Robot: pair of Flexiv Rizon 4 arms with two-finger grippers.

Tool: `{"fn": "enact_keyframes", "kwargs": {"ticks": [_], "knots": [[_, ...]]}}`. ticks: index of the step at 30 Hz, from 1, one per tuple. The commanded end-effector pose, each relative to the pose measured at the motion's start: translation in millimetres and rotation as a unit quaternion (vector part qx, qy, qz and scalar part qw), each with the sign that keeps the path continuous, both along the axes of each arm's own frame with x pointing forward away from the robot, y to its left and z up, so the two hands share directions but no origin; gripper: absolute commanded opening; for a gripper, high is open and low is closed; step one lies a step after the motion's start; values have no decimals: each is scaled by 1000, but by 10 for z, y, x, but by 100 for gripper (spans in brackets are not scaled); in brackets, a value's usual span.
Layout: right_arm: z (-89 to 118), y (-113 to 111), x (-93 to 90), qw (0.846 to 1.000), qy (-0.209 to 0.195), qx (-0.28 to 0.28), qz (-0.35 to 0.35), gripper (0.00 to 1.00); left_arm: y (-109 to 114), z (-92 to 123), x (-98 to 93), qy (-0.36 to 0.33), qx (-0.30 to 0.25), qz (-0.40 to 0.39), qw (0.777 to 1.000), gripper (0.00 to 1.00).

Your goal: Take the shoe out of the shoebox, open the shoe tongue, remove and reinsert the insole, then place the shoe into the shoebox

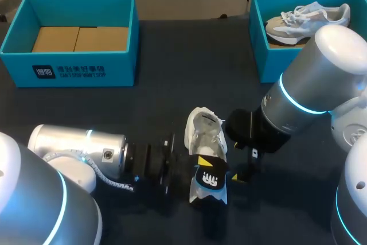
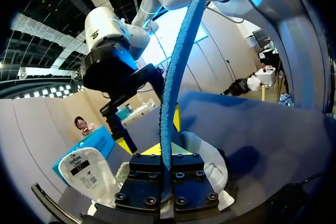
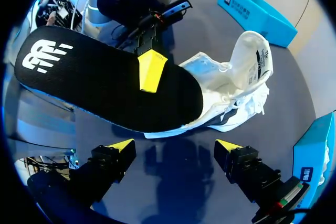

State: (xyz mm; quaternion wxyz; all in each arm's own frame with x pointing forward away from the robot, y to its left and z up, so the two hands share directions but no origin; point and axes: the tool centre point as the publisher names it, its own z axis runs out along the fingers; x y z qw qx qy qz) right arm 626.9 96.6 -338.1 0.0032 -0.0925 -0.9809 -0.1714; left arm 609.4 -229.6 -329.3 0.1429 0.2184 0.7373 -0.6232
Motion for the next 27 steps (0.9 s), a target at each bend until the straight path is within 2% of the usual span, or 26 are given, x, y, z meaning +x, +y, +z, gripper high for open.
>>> {"fn": "enact_keyframes", "kwargs": {"ticks": [1,27], "knots": [[-11,4,-12,1000,-1,-1,-1,100,-11,-23,22,-4,2,4,1000,0],[-11,4,-12,1000,-1,-1,-1,100,-16,-134,215,-34,25,31,999,0]]}}
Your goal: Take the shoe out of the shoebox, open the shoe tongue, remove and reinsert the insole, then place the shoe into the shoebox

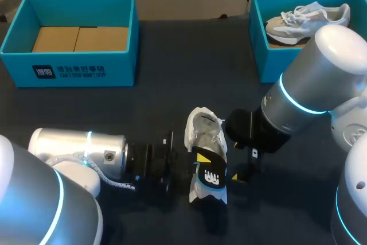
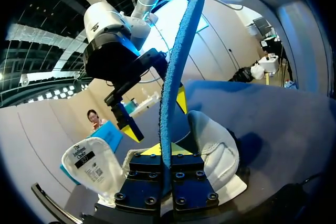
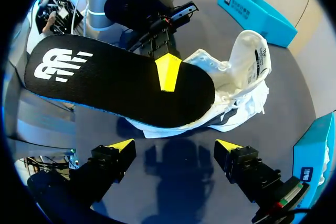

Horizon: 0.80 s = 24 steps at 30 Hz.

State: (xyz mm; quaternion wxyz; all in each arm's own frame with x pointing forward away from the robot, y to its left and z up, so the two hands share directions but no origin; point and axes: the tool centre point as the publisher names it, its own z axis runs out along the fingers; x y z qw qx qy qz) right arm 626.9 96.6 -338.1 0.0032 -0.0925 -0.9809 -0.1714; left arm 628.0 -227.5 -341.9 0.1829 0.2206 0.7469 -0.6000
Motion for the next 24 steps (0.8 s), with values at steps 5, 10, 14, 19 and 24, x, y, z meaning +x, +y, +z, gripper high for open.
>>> {"fn": "enact_keyframes", "kwargs": {"ticks": [5,10,14,19,24], "knots": [[-11,4,-12,1000,-1,-1,-1,100,-35,-27,76,-7,15,9,1000,0],[-11,4,-12,1000,-1,-1,-1,100,-20,-78,112,-16,20,14,1000,0],[-11,4,-12,1000,-1,-1,-1,100,-3,-97,137,-18,22,18,999,0],[-11,4,-12,1000,-1,-1,-1,100,13,-78,100,-15,19,14,1000,0],[-11,4,-12,1000,-1,-1,-1,100,9,-51,61,-15,15,10,1000,0]]}}
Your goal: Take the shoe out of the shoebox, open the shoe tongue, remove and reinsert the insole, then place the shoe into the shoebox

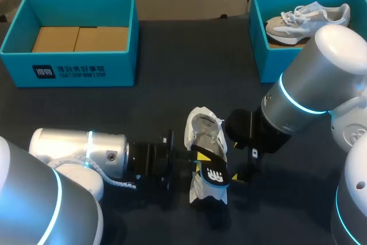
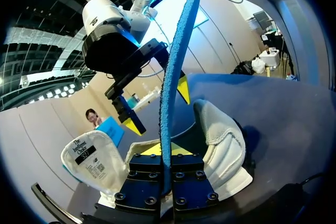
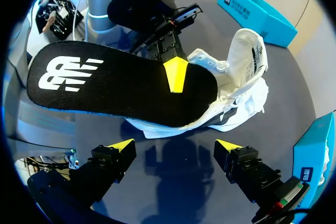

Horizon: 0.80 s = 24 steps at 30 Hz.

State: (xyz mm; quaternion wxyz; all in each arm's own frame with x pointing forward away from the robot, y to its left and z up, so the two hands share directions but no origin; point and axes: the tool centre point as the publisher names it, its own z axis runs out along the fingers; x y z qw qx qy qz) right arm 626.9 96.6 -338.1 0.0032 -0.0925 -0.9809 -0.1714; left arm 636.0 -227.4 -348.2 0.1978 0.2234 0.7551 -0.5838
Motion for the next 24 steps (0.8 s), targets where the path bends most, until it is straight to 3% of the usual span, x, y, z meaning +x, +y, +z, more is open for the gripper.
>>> {"fn": "enact_keyframes", "kwargs": {"ticks": [1,4,11,24], "knots": [[-11,4,-12,1000,-1,-1,-1,100,7,17,-21,-1,0,-2,1000,0],[-11,4,-12,1000,-1,-1,-1,100,6,22,-22,-1,-1,-3,1000,0],[-11,4,-12,1000,-1,-1,-1,100,-6,42,-32,0,-2,-3,1000,23],[-11,4,-12,1000,-1,-1,-1,100,-45,113,-68,-5,1,-3,1000,25]]}}
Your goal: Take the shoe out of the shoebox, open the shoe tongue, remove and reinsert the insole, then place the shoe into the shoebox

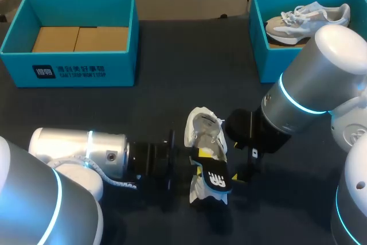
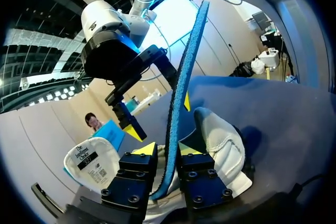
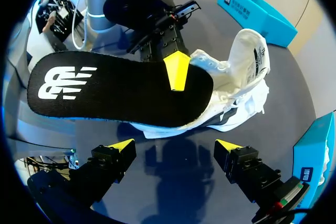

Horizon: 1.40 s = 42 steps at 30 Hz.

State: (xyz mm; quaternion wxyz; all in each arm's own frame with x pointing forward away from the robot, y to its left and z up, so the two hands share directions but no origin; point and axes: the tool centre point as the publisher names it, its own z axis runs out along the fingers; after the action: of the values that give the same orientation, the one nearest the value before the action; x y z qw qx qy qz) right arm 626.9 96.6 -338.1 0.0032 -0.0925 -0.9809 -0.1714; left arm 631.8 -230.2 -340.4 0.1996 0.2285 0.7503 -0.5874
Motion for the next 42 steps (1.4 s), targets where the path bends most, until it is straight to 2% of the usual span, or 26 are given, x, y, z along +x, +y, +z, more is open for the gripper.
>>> {"fn": "enact_keyframes", "kwargs": {"ticks": [1,16,24,25,27,28,36,42], "knots": [[-11,4,-12,1000,-1,-1,-1,100,-22,44,-28,-1,6,2,1000,25],[-11,4,-12,1000,-1,-1,-1,100,-136,163,-98,-8,38,7,999,27],[-11,4,-12,1000,-1,-1,-1,100,-207,158,-110,-17,52,9,998,25],[-11,4,-12,1000,-1,-1,-1,100,-212,153,-107,-17,52,9,998,21],[-11,4,-12,1000,-1,-1,-1,100,-219,143,-100,-18,53,9,998,2],[-11,4,-12,1000,-1,-1,-1,100,-220,139,-98,-17,53,9,998,0],[-11,4,-12,1000,-1,-1,-1,100,-127,9,-68,-5,23,-9,1000,0],[-11,4,-12,1000,-1,-1,-1,100,-119,-35,-22,-26,11,-9,1000,0]]}}
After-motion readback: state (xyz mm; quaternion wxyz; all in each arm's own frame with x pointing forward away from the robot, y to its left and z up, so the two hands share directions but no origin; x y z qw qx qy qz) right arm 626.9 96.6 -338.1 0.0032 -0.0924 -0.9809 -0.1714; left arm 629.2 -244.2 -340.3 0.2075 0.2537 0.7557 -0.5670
